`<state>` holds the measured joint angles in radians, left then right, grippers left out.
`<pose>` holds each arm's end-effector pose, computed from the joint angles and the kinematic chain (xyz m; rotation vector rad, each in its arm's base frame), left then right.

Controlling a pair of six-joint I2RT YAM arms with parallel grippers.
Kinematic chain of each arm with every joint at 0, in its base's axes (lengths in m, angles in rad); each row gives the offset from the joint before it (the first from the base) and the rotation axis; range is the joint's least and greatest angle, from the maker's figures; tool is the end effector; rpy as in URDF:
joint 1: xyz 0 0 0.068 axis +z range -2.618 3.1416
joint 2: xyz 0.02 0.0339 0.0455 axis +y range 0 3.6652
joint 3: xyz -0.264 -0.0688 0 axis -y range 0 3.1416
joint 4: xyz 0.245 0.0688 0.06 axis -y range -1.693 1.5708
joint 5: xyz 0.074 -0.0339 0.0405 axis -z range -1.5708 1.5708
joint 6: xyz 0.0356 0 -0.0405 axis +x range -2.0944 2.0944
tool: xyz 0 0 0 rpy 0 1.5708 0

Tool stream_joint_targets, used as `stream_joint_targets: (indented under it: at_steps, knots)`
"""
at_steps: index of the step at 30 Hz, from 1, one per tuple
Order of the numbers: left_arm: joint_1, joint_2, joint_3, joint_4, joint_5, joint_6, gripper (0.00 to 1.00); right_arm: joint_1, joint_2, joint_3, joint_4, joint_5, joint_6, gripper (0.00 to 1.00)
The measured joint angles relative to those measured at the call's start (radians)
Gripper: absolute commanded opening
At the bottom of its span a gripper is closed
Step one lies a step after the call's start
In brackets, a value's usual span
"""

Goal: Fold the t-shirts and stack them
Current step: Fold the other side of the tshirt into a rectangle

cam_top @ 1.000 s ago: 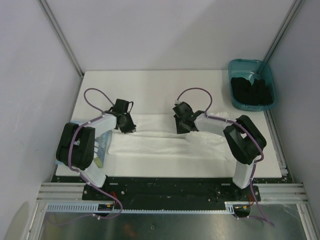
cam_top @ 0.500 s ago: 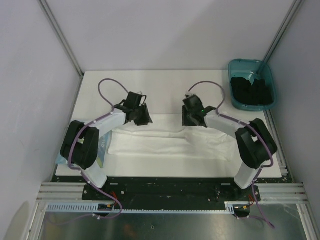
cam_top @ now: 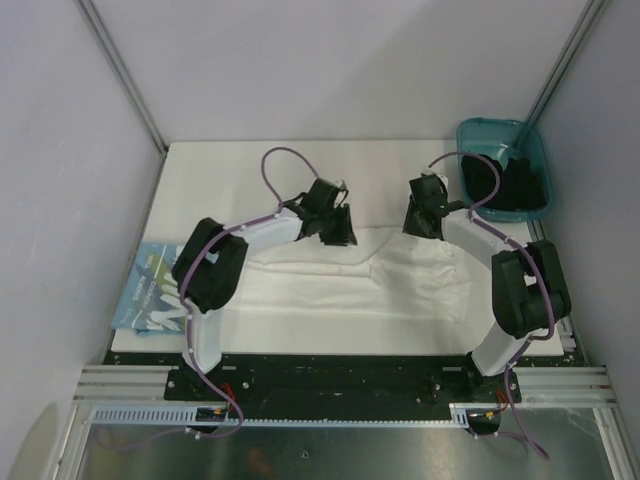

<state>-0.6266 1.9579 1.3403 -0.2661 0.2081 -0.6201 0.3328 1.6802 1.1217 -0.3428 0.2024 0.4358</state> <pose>0.3385 -0.2541 0.1809 0.1055 2.5967 -0.7625 0.3388 0.1095 0.2116 0.2123 2.4395 0.0888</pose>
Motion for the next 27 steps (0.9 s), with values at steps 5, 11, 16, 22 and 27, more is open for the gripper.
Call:
stream_joint_targets:
  at_steps: [5, 11, 16, 22, 27]
  knots:
    - [-0.050, 0.136, 0.206, 0.024, 0.027, 0.016, 0.39, -0.065, -0.074, -0.048, -0.055, 0.010, 0.031, 0.37]
    - [-0.074, 0.270, 0.406, 0.059, 0.058, 0.035, 0.40, -0.174, -0.219, -0.154, -0.080, -0.021, 0.092, 0.38]
    - [-0.077, 0.347, 0.462, 0.065, 0.097, 0.047, 0.41, -0.264, -0.312, -0.257, -0.098, -0.069, 0.124, 0.38]
    - [-0.087, 0.420, 0.500, 0.062, 0.149, 0.054, 0.41, -0.323, -0.377, -0.318, -0.102, -0.105, 0.137, 0.38]
    - [-0.104, 0.435, 0.510, 0.063, 0.172, 0.053, 0.41, -0.358, -0.398, -0.345, -0.102, -0.122, 0.137, 0.38]
